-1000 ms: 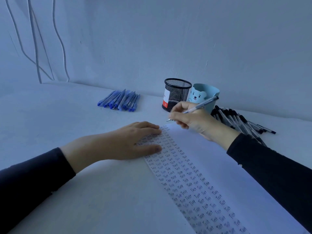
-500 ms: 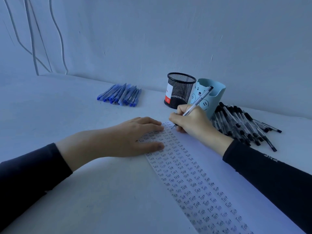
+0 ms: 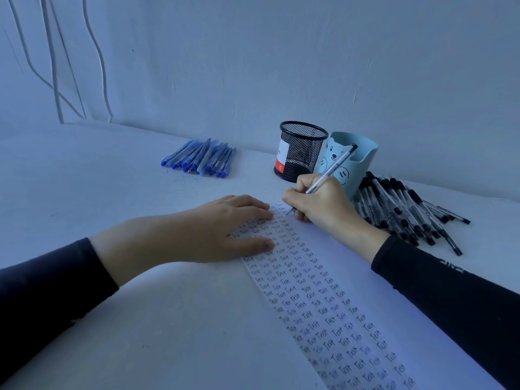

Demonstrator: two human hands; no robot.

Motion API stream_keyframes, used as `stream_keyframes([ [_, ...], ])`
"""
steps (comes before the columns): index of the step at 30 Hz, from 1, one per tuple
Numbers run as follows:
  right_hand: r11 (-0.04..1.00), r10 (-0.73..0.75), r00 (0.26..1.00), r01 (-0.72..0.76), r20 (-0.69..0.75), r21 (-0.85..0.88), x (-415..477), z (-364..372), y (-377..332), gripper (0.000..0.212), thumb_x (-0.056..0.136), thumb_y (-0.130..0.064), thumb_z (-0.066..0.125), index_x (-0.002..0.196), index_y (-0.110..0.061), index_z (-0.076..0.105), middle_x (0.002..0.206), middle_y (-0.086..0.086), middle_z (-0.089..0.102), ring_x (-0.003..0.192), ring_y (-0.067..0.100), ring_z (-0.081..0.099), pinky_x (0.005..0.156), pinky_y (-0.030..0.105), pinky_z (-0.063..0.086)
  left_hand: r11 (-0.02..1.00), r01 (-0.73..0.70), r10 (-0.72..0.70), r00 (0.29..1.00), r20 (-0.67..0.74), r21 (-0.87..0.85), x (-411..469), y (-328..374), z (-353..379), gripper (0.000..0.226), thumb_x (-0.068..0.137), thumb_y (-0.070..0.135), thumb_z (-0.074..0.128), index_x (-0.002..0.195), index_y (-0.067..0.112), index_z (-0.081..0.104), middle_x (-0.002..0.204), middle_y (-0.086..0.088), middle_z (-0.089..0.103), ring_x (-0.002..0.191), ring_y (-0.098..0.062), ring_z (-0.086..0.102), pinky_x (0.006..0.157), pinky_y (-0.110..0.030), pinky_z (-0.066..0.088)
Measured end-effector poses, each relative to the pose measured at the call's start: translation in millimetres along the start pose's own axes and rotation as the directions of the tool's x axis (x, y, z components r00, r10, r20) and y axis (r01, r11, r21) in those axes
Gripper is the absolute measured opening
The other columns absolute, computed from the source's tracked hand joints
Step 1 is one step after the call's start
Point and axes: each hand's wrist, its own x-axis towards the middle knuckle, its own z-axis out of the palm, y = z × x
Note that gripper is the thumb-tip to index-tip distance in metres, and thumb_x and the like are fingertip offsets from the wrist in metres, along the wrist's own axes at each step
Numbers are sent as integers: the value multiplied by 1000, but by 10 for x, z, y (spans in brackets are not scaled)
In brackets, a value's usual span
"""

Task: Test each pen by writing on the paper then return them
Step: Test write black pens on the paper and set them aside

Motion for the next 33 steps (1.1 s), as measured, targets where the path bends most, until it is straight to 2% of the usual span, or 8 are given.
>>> stream_keyframes([
  [6, 1000, 3, 1000, -3, 5, -28, 2, -6, -6, 34, 80, -10, 67, 53, -10, 45, 50, 13, 52, 38, 6, 49, 44, 19, 39, 1000, 4, -4, 1000, 3, 4, -6, 15, -10, 81, 74, 76, 34, 146, 39, 35, 150, 22, 29, 138, -1, 26, 119, -33, 23],
  [15, 999, -10, 1000, 10, -6, -44, 7, -12, 16, 36, 79, -11, 67, 51, -11, 44, 47, 11, 52, 40, 11, 48, 46, 20, 41, 1000, 11, -12, 1000, 18, 14, -4, 26, -16, 80, 74, 75, 34, 146, 39, 33, 151, 22, 28, 138, -1, 25, 119, -33, 22],
  [20, 1000, 1, 1000, -1, -21, -17, -2, -18, 4, 29, 79, -8, 66, 57, -4, 48, 50, 13, 51, 40, 8, 49, 45, 20, 43, 1000, 4, -4, 1000, 6, 8, -5, 11, -6, 82, 73, 77, 33, 146, 39, 34, 150, 22, 29, 137, 0, 26, 119, -32, 23],
  [25, 1000, 10, 1000, -11, -29, -23, 9, -32, 20, 34, 78, -10, 66, 51, -11, 45, 48, 11, 53, 44, 13, 51, 48, 21, 43, 1000, 4, -5, 1000, 11, 10, -6, 9, -10, 80, 74, 76, 34, 146, 40, 34, 150, 22, 28, 138, 0, 25, 119, -33, 23],
  [33, 1000, 16, 999, -17, -44, -20, 17, -34, 21, 29, 78, -8, 64, 56, -8, 46, 51, 12, 48, 39, 6, 52, 47, 19, 41, 1000, 0, 0, 1000, 8, 4, -10, 18, -13, 81, 74, 76, 34, 146, 40, 34, 150, 22, 28, 138, 0, 25, 119, -33, 23],
])
